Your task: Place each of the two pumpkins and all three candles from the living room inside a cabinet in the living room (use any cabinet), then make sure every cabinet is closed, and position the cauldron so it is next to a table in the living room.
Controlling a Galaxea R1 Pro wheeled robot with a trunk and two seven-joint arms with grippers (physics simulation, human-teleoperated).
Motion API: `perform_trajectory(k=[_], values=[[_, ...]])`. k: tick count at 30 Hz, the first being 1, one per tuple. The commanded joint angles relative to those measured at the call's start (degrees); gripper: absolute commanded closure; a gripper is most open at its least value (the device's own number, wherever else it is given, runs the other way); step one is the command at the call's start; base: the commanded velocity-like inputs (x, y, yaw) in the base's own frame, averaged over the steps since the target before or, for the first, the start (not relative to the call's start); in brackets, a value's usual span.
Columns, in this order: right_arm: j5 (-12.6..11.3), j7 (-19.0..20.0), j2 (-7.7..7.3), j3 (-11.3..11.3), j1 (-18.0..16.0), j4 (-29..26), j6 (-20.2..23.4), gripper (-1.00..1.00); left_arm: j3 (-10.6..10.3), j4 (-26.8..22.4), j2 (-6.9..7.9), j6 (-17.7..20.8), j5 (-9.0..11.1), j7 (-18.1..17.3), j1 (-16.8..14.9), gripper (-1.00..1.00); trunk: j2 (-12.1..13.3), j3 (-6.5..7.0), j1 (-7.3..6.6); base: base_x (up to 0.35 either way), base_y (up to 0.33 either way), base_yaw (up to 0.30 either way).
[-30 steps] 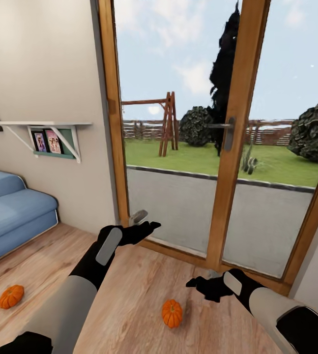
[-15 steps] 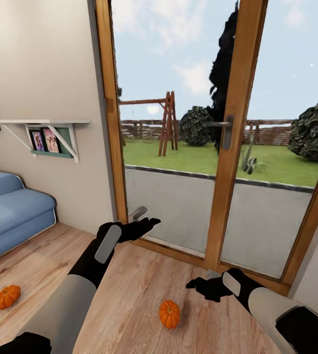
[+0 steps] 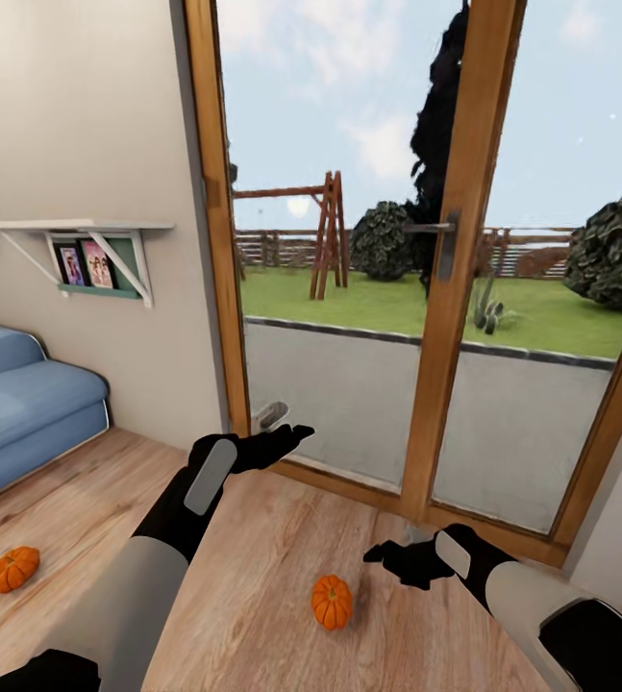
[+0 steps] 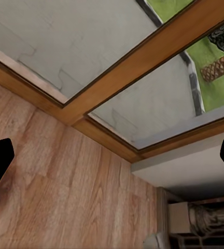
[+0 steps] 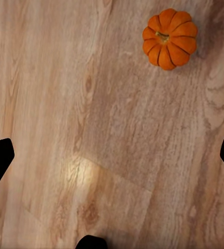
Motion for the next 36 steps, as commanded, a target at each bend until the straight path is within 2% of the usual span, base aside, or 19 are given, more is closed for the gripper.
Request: perform_trajectory(k=[1, 3, 8, 12, 14, 23, 31, 36], values=[[0.06, 0.26, -0.04, 0.22, -0.05, -0.06, 0.16, -1.00, -0.04, -0.08, -0.01, 0.15, 0.62, 0.57, -0.03, -1.00, -0.45, -0.34, 0.22, 0.000, 0.000, 0.000], [0.05, 0.26, -0.02, 0.21, -0.08, -0.10, 0.15, -1.00, -0.08, -0.27, -0.05, 0.15, 0.64, 0.51, -0.03, -1.00, -1.25, -0.88, 0.66, 0.000, 0.000, 0.000], [0.22, 0.28, 0.22, 0.27, -0.10, -0.22, -0.17, -1.00, -0.08, -2.47, -0.07, 0.14, 0.64, 0.45, -0.03, -1.00, -1.25, -1.34, 0.66, 0.000, 0.000, 0.000], [0.34, 0.43, 0.21, 0.51, -0.07, -0.37, -4.12, -1.00, -0.18, -3.40, -0.15, 0.08, 0.62, 0.66, -0.03, -1.00, -1.25, -1.71, 0.66, 0.000, 0.000, 0.000], [0.38, 0.44, 0.21, 0.55, -0.06, -0.38, -4.74, -1.00, -0.19, -3.34, -0.15, 0.04, 0.56, 0.85, -0.03, -1.00, -1.25, -1.89, 0.66, 0.053, 0.070, 0.000], [0.42, 0.43, 0.29, 0.75, -0.03, -0.26, -5.02, -1.00, -0.21, -3.08, -0.16, -0.01, 0.52, 1.09, -0.03, -1.00, -1.25, -2.72, 0.66, 0.164, 0.226, 0.001], [0.49, 0.43, 0.30, 0.81, -0.02, -0.11, -5.04, -1.00, -0.23, -2.95, -0.16, 0.00, 0.50, 1.17, -0.03, -1.00, -1.25, -3.46, 0.66, 0.039, 0.032, 0.076], [0.49, 0.42, 0.30, 0.81, -0.02, -0.09, -5.04, -1.00, -0.29, -2.92, -0.16, -0.02, 0.49, 1.22, -0.03, -1.00, -1.25, -3.92, 0.66, 0.240, 0.093, 0.099]])
